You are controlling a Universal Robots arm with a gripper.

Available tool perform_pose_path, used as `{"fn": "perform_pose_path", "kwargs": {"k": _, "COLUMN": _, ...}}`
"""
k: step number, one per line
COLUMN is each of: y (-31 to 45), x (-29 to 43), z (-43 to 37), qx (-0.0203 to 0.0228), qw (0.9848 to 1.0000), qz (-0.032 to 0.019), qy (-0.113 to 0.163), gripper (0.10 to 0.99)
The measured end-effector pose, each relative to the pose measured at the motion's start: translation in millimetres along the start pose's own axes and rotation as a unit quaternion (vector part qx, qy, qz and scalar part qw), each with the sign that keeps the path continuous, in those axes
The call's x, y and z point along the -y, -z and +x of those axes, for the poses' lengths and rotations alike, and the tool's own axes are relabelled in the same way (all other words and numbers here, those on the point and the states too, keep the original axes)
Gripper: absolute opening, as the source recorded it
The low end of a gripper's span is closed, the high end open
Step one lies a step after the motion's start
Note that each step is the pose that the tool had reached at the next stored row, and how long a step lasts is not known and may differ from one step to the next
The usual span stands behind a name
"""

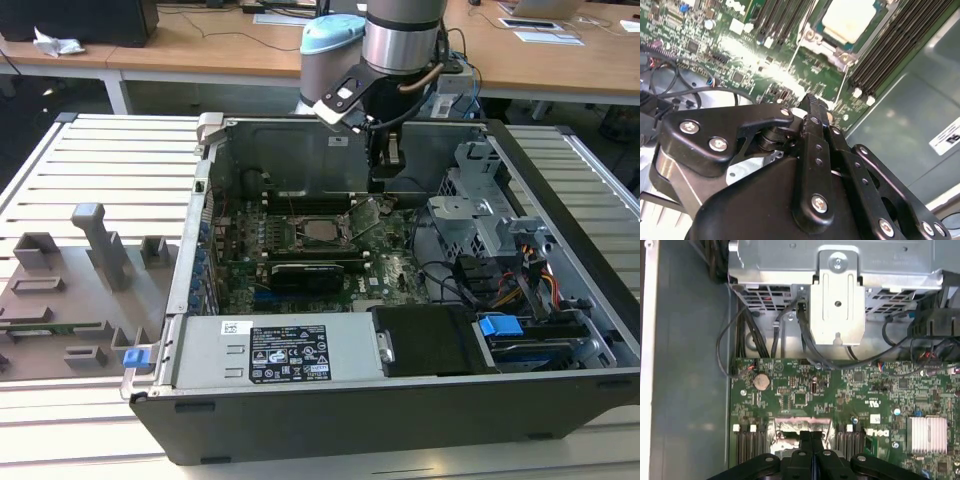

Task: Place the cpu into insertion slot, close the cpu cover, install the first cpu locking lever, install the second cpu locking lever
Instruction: 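Close the cpu cover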

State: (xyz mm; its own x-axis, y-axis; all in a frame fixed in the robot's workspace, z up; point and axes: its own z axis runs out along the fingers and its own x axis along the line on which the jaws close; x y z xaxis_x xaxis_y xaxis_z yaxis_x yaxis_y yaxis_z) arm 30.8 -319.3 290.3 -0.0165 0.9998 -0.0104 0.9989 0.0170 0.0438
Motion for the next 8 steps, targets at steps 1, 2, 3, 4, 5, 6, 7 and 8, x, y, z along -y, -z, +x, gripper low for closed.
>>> {"fn": "perform_pose_path", "kwargs": {"k": 1, "y": -0.1, "x": -1.9, "z": 0.0, "qx": 0.0003, "qw": 1.0, "qz": 0.0001, "qy": 0.0, "gripper": 0.106}}
{"fn": "perform_pose_path", "kwargs": {"k": 2, "y": -0.2, "x": -4.8, "z": 0.1, "qx": 0.0007, "qw": 1.0, "qz": 0.0001, "qy": 0.0, "gripper": 0.106}}
{"fn": "perform_pose_path", "kwargs": {"k": 3, "y": -0.3, "x": -7.6, "z": 0.2, "qx": 0.0012, "qw": 1.0, "qz": 0.0002, "qy": 0.0, "gripper": 0.106}}
{"fn": "perform_pose_path", "kwargs": {"k": 4, "y": -0.4, "x": -9.0, "z": 0.2, "qx": 0.0014, "qw": 1.0, "qz": 0.0003, "qy": 0.0, "gripper": 0.106}}
{"fn": "perform_pose_path", "kwargs": {"k": 5, "y": -0.5, "x": -10.6, "z": 0.3, "qx": 0.0017, "qw": 1.0, "qz": 0.0003, "qy": 0.0, "gripper": 0.106}}
{"fn": "perform_pose_path", "kwargs": {"k": 6, "y": -0.6, "x": -13.0, "z": 0.4, "qx": 0.0021, "qw": 1.0, "qz": 0.0004, "qy": 0.0, "gripper": 0.106}}
{"fn": "perform_pose_path", "kwargs": {"k": 7, "y": -0.7, "x": -16.0, "z": 0.5, "qx": 0.0026, "qw": 1.0, "qz": 0.0006, "qy": 0.0, "gripper": 0.106}}
{"fn": "perform_pose_path", "kwargs": {"k": 8, "y": -0.8, "x": -17.6, "z": 0.5, "qx": 0.0029, "qw": 1.0, "qz": 0.0007, "qy": 0.0, "gripper": 0.106}}
